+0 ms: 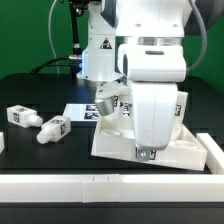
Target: Assemble square table
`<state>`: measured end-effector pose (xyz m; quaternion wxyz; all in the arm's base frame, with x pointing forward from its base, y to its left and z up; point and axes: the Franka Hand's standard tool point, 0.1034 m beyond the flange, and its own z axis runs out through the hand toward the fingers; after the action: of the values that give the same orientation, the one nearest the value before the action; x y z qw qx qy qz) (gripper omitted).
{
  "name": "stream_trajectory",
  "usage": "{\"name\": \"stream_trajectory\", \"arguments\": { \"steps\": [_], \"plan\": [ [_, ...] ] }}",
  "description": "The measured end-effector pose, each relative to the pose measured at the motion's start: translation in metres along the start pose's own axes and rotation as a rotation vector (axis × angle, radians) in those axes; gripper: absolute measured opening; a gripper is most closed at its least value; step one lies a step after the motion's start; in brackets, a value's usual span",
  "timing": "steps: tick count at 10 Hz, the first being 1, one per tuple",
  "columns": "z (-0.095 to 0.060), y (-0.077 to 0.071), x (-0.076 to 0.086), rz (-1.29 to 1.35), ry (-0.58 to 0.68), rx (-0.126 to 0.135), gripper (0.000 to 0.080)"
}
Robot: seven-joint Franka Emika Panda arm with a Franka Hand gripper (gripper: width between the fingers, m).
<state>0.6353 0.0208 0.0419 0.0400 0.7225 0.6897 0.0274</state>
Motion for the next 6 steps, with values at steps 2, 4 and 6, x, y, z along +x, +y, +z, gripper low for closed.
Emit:
{"name": "stream_trajectory", "arguments": {
  "steps": [2,4,6],
  "plan": [
    [0.002,-0.001,-0.001,0.002,-0.001,0.004,0.0054],
    [0.009,-0.004,0.003,0.008,0.003,0.009,0.0054],
    [0.015,-0.001,0.024,0.028,0.020,0.017,0.0054]
  ]
}}
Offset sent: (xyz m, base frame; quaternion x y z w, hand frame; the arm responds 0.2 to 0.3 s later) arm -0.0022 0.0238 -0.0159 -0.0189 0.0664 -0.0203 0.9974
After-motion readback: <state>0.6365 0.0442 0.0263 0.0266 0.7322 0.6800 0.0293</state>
